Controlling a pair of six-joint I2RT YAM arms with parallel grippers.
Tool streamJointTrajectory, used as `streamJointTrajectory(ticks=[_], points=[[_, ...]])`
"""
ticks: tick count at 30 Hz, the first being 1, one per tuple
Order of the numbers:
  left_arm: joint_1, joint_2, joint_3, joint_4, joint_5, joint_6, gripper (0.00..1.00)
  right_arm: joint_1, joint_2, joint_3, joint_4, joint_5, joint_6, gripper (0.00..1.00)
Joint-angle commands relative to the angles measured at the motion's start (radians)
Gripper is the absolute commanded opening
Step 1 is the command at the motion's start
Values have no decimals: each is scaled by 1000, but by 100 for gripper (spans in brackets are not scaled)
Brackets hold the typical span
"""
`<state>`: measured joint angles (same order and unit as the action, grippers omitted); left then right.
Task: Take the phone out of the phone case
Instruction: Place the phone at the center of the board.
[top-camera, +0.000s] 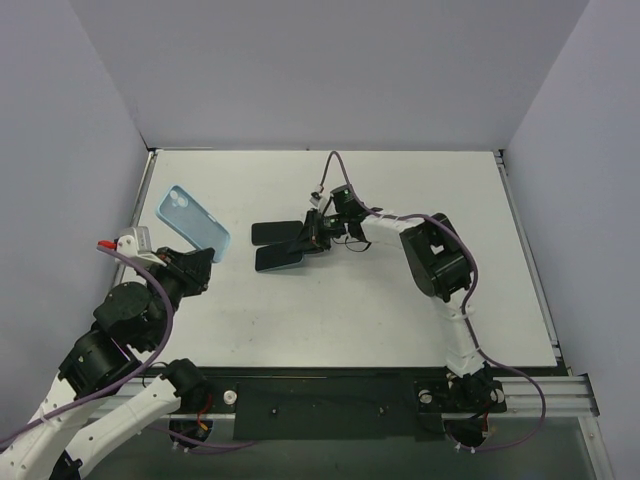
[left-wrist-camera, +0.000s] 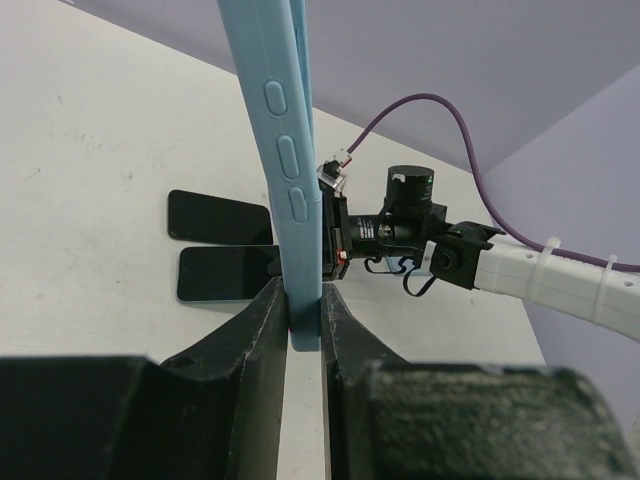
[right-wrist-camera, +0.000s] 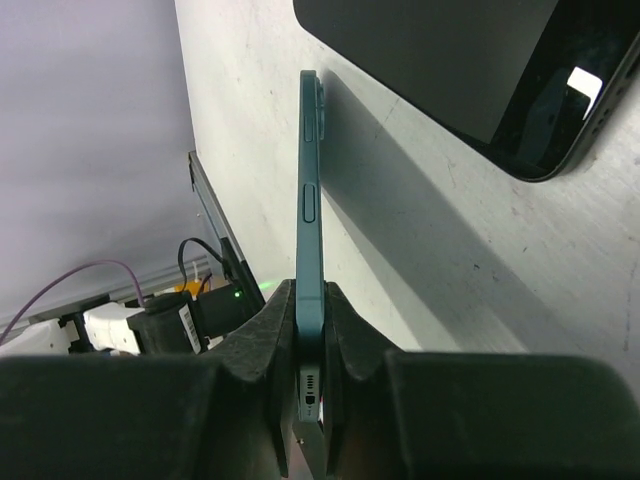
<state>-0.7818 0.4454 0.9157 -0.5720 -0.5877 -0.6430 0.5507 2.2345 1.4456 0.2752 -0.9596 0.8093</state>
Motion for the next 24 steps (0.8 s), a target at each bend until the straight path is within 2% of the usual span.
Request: streamJointTrajectory(ticks=[1, 5, 13, 24], points=[[3, 6, 2, 73, 17, -7, 0, 3, 33, 68, -53, -18, -61, 0], [4, 3, 2, 77, 19, -14, 0, 14, 50, 87, -67, -5, -61, 1], [1, 3, 2, 70, 25, -18, 0, 18, 70, 125, -145, 30, -93, 13], [3, 6, 0, 75, 35, -26, 0, 14, 74, 167, -272, 145, -151, 45]])
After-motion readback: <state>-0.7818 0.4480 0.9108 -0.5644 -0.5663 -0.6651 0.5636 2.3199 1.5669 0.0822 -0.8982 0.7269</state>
